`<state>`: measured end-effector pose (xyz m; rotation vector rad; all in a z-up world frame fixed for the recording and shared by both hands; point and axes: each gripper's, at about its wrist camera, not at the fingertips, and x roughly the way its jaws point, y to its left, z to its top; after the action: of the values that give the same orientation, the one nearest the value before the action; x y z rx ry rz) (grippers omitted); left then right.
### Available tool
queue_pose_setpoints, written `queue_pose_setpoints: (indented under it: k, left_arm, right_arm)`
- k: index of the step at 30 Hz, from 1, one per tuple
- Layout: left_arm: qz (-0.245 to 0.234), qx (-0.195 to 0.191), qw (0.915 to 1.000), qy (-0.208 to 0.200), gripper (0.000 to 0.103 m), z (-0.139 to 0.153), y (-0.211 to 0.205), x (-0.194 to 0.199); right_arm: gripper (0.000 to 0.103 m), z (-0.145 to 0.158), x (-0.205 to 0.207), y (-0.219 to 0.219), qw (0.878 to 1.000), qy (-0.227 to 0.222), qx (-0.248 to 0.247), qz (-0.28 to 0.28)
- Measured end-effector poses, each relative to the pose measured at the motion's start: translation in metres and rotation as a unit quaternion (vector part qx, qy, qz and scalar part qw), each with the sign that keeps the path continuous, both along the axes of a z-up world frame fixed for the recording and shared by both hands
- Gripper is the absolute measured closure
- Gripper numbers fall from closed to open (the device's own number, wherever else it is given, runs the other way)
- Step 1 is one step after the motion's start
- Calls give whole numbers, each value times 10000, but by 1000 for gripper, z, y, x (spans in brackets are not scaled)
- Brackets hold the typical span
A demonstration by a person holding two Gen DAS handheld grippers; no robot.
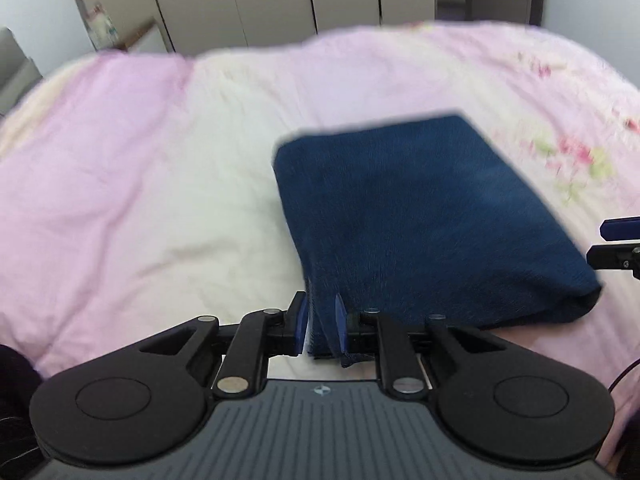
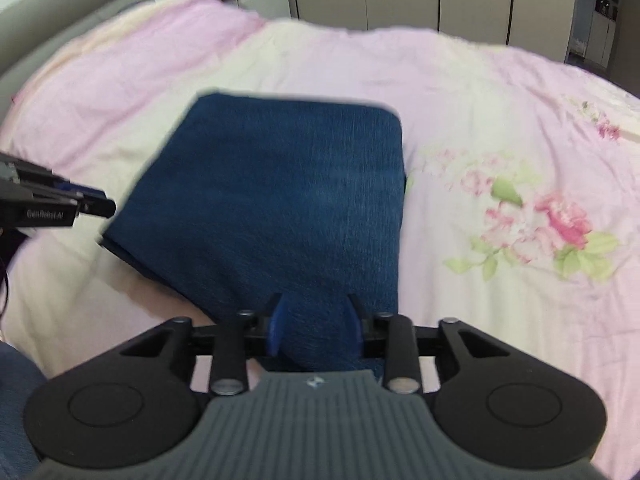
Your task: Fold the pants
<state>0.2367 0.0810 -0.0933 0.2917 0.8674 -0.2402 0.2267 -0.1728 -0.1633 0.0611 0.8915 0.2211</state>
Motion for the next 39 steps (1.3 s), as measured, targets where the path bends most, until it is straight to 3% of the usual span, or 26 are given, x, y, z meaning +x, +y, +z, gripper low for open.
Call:
queue_pose_setpoints:
  k: [2,7,12,14,16,19,23,27,32,39]
  left_arm:
    - [102,-43,9989,-447,77,36,2,-26]
    - [461,-346,9872,-1486,44,110,-4,-103]
    - [604,-617,9784,-1880,37,132,-18,-168]
    - [814,-761,9730,-2022,30,127,-20,-188]
    - [919,-653,9705,-2132,23,119,-26,-204]
    - [891,-310,9725,-2131,17,104,-39,-218]
    - [885,-494,9750,-1976,15,85,-47,-230]
    - [880,-600,9811,-1618,14,65,-55,-233]
    - [1068,-627,9823,-1403,14,51,-58,-236]
    - [1151,-564,9810,-1457,14,49,-60,-239]
  right_arm:
    - [56,29,-16,-1,9995,-324,26,-33]
    - [29,99,-72,5,9927,-1198,-24,-135]
    - [5,136,-133,14,9833,-1797,-100,-270]
    - [5,140,-159,18,9767,-2078,-228,-485]
    - [5,140,-181,21,9735,-2178,-268,-644]
    - [5,137,-206,25,9735,-2152,-253,-735]
    - [5,125,-235,33,9704,-2243,-509,-730]
    - [5,108,-240,33,9733,-2141,-401,-718]
    - [5,92,-237,34,9787,-1861,-362,-783]
    - [5,83,-236,31,9800,-1767,-332,-859]
